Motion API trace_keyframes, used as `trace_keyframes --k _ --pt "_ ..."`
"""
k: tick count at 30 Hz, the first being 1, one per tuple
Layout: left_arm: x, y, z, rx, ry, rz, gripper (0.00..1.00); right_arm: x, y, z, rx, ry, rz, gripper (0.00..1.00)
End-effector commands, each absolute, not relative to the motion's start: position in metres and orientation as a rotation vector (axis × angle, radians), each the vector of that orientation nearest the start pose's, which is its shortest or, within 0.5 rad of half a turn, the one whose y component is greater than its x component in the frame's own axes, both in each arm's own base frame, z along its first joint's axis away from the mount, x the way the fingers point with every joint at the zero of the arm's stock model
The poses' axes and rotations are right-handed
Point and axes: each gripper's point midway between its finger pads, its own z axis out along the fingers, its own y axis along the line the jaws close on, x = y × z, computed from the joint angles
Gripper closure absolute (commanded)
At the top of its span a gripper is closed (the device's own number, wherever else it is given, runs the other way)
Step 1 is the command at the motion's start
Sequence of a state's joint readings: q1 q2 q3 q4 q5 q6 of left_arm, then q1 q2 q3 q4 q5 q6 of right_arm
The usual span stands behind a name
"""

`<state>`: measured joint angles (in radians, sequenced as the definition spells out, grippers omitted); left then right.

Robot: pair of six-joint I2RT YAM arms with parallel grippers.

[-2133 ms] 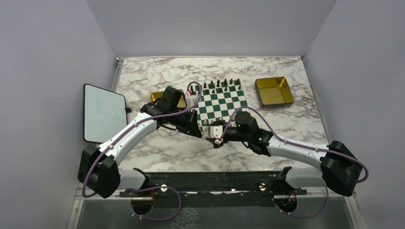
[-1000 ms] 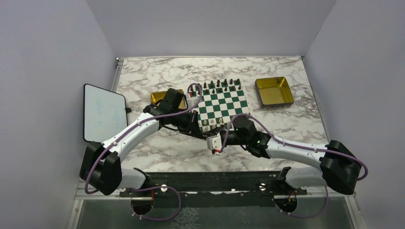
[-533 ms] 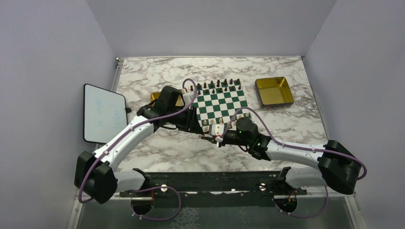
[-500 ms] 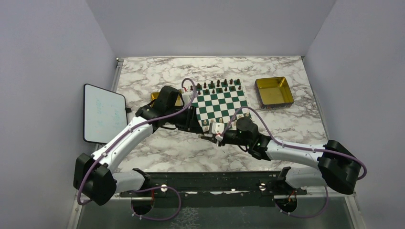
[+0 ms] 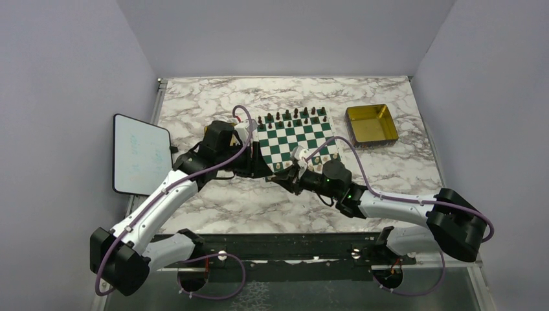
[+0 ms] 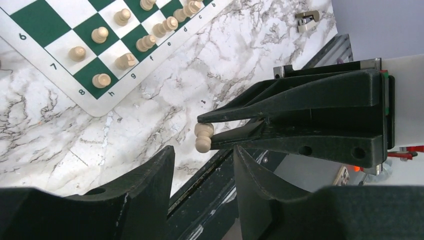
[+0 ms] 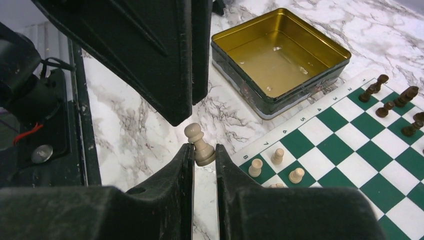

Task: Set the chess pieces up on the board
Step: Adjust the chess piece.

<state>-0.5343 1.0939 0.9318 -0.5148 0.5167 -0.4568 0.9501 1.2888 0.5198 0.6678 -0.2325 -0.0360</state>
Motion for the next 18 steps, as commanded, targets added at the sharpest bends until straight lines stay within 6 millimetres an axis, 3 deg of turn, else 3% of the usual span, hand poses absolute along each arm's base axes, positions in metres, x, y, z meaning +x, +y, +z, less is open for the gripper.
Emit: trace_keyframes --k 1,10,18 --pt "0.214 -0.236 0.205 0.317 2.313 -1.037 0.52 0.208 0.355 0.193 -0.864 1.433 0.923 0.99" --pt "0.215 -0.247 0.205 0.288 2.314 -1.118 0.64 0.209 0.355 0.196 -0.836 1.44 0.932 0.99" --pt "0.207 -0.252 0.198 0.287 2.321 -1.188 0.64 0.213 0.353 0.196 -0.803 1.451 0.925 0.99"
